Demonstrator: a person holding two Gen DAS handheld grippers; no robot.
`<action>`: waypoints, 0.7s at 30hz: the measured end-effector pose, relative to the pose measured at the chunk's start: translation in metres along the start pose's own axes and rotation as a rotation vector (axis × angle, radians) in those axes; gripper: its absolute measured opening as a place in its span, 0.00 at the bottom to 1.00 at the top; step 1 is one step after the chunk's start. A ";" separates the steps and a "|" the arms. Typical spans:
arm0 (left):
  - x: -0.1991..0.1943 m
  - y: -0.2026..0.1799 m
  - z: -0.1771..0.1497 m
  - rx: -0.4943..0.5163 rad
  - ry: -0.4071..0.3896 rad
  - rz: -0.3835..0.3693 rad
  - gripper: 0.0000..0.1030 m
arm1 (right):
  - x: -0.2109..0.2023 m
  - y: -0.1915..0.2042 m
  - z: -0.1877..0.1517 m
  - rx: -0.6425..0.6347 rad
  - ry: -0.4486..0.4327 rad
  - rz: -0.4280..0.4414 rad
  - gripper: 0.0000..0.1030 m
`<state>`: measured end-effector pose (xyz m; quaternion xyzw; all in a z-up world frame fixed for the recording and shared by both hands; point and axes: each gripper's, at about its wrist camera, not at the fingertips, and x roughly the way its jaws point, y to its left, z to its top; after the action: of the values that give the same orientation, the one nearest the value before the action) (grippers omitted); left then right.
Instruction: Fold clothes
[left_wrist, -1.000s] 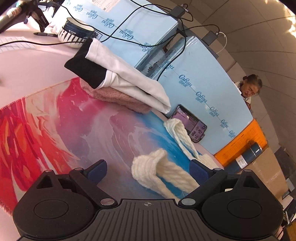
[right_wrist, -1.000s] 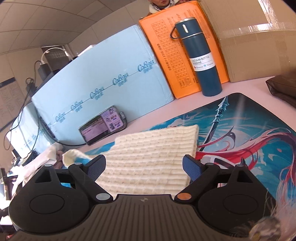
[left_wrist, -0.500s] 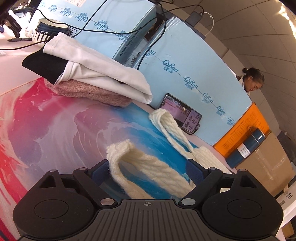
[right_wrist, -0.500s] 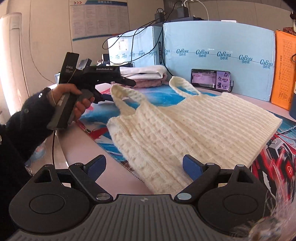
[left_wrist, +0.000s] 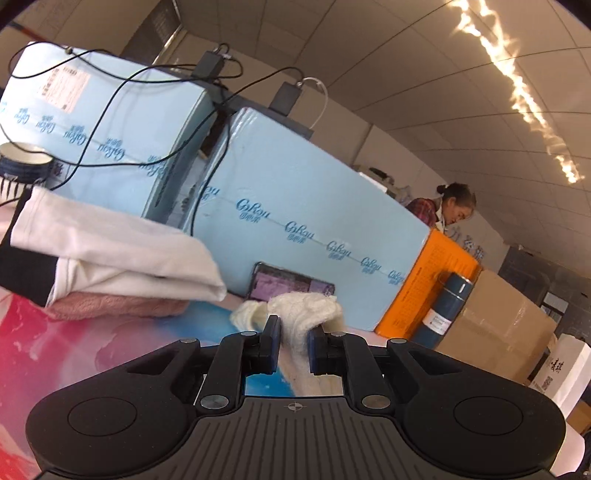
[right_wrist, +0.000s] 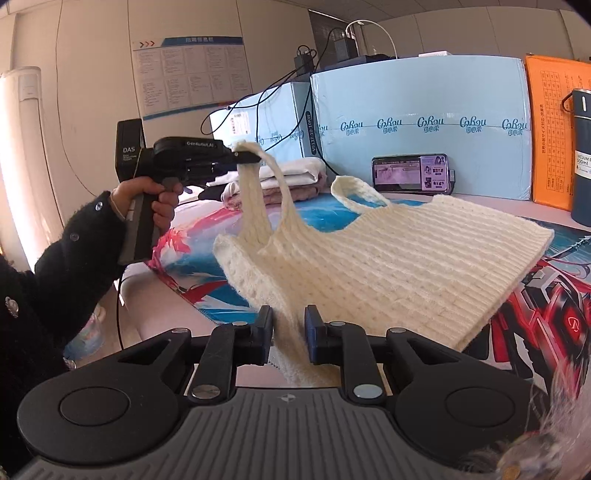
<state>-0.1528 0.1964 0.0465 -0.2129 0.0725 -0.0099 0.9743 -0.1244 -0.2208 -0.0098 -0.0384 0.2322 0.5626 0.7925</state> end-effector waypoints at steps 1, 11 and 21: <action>0.004 -0.012 0.003 0.034 -0.008 -0.038 0.13 | 0.001 0.000 -0.002 0.006 0.011 -0.002 0.17; 0.038 -0.132 -0.056 0.499 0.207 -0.460 0.15 | -0.033 0.004 -0.001 0.086 -0.123 -0.103 0.60; 0.020 -0.132 -0.091 0.725 0.308 -0.414 0.89 | -0.038 -0.017 0.001 0.225 -0.232 -0.219 0.76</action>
<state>-0.1451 0.0376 0.0170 0.1363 0.1642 -0.2613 0.9414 -0.1182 -0.2600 0.0037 0.0904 0.1949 0.4443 0.8697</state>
